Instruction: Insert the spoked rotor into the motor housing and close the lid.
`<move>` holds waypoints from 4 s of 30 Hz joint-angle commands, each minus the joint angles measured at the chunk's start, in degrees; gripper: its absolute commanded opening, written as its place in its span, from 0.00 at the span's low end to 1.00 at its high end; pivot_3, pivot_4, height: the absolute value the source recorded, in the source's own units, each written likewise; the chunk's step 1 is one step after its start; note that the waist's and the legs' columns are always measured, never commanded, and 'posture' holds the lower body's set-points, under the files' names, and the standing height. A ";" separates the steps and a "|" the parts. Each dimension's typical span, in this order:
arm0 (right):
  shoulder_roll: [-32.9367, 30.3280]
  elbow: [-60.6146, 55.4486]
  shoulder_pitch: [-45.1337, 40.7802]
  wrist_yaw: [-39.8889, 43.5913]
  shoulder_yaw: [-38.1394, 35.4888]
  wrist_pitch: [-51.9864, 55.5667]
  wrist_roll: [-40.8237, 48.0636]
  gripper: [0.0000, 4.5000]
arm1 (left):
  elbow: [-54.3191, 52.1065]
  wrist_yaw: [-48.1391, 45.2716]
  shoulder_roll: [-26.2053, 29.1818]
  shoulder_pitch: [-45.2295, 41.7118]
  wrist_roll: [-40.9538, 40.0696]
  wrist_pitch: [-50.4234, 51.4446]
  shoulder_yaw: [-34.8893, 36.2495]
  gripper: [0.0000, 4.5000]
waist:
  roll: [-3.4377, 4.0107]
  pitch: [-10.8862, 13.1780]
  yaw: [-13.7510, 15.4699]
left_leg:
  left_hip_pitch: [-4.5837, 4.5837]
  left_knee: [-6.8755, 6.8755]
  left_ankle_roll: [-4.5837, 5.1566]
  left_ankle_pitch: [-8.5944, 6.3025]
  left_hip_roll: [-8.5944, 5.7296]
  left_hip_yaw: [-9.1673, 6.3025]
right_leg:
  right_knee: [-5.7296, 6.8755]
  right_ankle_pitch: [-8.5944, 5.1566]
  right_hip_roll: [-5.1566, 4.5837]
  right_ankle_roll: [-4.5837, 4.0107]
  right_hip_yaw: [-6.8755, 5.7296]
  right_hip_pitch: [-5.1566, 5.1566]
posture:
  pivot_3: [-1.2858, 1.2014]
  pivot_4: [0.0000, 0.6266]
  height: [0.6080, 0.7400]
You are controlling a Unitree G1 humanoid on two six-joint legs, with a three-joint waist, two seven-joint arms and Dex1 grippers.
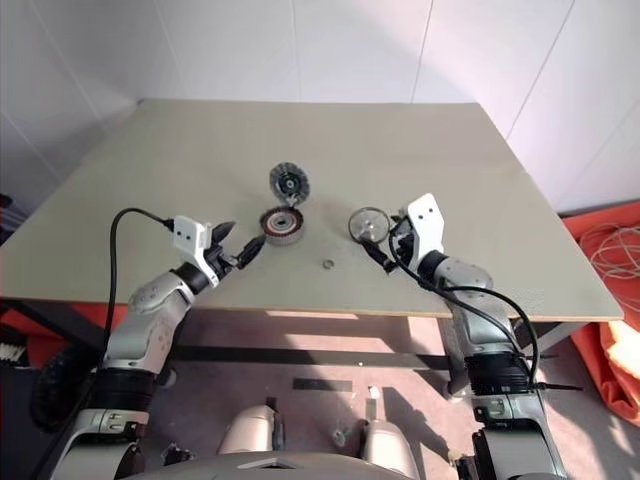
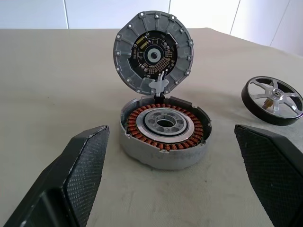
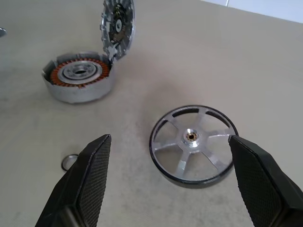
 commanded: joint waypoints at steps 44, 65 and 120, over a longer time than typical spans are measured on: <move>5.04 -3.06 -2.79 -4.20 14.84 16.07 -7.43 1.00 | -4.80 -0.39 1.47 0.16 -0.21 2.19 -0.21 1.00 | 0.00 0.00 0.12 | 0.14 0.01 -0.03 0.01 -0.02 -0.02 | 0.04 0.00 -0.02 0.02 0.00 0.16 | 0.52 0.00 1.00; 5.59 6.54 -5.81 -5.03 13.33 10.90 -8.29 0.48 | -4.31 0.16 1.72 -0.67 0.29 1.14 0.08 1.00 | 0.00 0.00 0.08 | 0.29 0.01 -0.03 0.01 -0.02 -0.03 | 0.03 0.00 -0.02 0.02 0.01 0.34 | 0.52 0.00 1.00; 19.08 59.17 -41.12 -4.05 9.74 -17.25 -13.11 0.14 | -7.29 2.23 1.35 2.22 0.11 0.85 0.69 1.00 | 0.01 0.01 -0.17 | -0.06 0.11 -0.06 0.02 0.02 0.00 | 0.37 0.00 -0.02 -0.05 0.01 -0.20 | 0.52 0.00 1.00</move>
